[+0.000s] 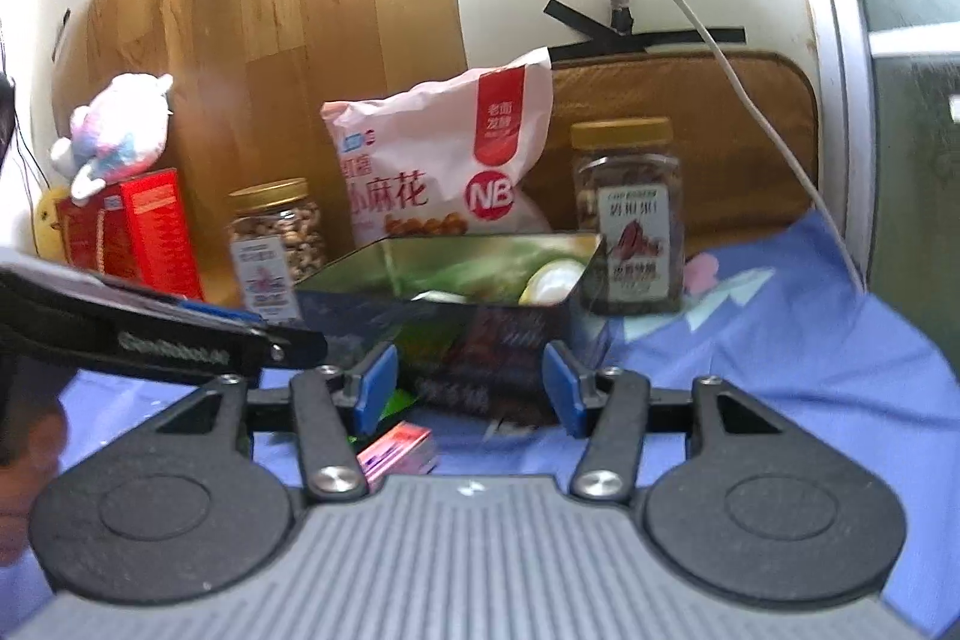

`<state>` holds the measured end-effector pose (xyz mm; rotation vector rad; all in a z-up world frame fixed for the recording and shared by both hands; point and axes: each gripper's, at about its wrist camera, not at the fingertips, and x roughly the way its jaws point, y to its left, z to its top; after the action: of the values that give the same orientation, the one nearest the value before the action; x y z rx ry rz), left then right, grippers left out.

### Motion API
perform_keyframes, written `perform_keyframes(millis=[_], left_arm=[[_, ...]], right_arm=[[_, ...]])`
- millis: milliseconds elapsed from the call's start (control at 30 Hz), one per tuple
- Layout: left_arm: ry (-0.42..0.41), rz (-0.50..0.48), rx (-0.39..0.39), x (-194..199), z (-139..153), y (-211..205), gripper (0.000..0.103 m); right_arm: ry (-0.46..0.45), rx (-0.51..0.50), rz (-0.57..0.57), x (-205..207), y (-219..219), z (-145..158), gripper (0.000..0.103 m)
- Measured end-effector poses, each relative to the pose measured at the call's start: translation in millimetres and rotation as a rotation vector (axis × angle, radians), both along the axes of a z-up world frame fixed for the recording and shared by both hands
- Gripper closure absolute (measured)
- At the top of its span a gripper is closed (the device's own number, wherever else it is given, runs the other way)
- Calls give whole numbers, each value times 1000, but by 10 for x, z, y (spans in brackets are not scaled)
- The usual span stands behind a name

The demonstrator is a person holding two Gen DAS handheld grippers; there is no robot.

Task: Organize snacks
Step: 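Move the left gripper back toward the pink stick box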

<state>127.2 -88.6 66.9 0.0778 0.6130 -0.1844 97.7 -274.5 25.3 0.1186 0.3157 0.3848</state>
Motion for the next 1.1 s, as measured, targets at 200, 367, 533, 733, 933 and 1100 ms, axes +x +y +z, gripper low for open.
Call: perform_keyframes(millis=[200,367,533,733,933,1100], left_arm=[[37,62,-22,-171,-96,182,55],[36,97,-13,-311,-161,306,51],[47,120,0,-409,-254,391,50],[61,152,0,-435,-350,513,50],[73,180,-3,-406,-422,626,49],[70,197,5,-398,-454,709,48]], right_arm=[[30,42,3,-276,113,-73,33],[47,63,19,-438,221,-99,33],[71,64,18,-514,299,-139,33],[108,40,36,-529,389,-182,32],[120,-93,59,-424,622,-226,32],[168,-175,62,-234,744,-294,34]])
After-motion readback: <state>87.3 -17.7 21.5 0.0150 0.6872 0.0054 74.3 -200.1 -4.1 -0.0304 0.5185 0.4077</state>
